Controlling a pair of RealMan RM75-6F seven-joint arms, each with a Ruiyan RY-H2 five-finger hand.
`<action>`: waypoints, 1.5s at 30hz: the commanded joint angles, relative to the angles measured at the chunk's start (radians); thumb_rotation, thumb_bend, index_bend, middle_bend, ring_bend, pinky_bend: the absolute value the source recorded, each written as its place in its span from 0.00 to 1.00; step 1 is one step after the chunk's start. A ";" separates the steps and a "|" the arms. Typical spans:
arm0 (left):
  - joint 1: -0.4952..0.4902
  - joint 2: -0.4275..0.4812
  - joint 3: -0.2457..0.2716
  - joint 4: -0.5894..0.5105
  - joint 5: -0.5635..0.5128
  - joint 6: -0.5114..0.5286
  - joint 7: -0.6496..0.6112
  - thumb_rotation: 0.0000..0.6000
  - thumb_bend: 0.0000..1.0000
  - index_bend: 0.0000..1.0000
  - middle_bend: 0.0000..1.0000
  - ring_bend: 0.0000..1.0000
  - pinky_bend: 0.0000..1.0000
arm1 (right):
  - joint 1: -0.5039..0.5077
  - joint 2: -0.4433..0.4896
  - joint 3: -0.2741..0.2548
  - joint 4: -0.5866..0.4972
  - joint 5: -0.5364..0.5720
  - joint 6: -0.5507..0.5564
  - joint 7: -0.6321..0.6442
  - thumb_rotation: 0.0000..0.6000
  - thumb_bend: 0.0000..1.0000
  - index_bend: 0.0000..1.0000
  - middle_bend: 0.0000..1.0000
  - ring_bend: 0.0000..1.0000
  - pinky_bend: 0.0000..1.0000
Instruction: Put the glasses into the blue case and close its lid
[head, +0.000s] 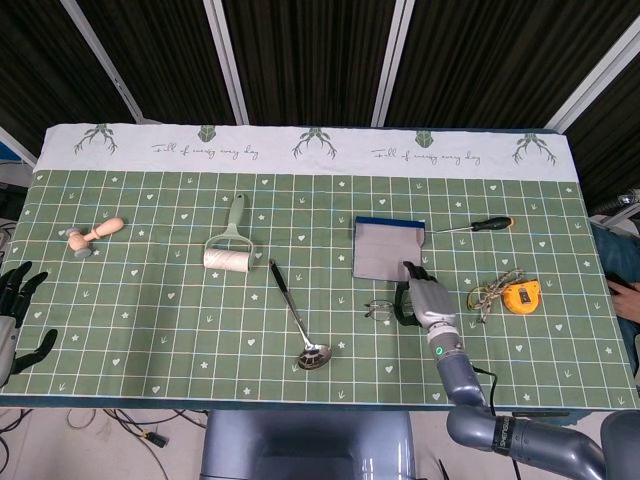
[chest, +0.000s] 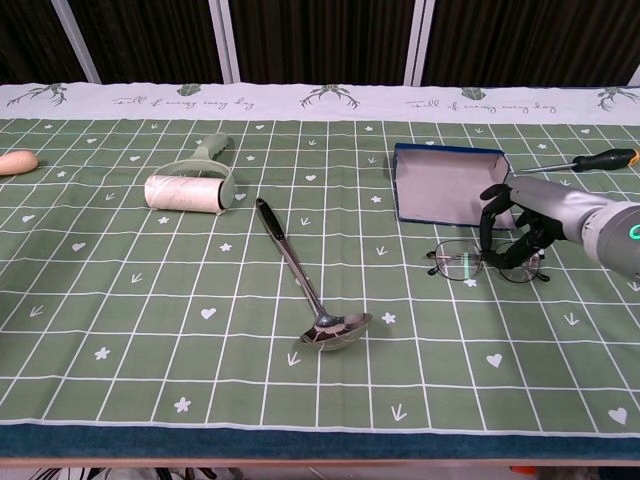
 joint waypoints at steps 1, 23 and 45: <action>0.000 0.000 0.000 0.000 0.000 0.000 0.001 1.00 0.32 0.10 0.00 0.00 0.00 | 0.001 0.001 -0.001 -0.002 -0.001 0.000 0.000 1.00 0.51 0.62 0.09 0.08 0.19; 0.001 0.001 -0.001 -0.004 -0.003 -0.001 0.002 1.00 0.32 0.10 0.00 0.00 0.00 | 0.096 0.082 0.102 0.028 -0.017 -0.042 -0.019 1.00 0.52 0.64 0.09 0.08 0.19; 0.001 0.000 -0.007 -0.010 -0.015 -0.003 0.015 1.00 0.32 0.10 0.00 0.00 0.00 | 0.290 -0.083 0.143 0.520 0.058 -0.292 0.036 1.00 0.52 0.64 0.09 0.08 0.19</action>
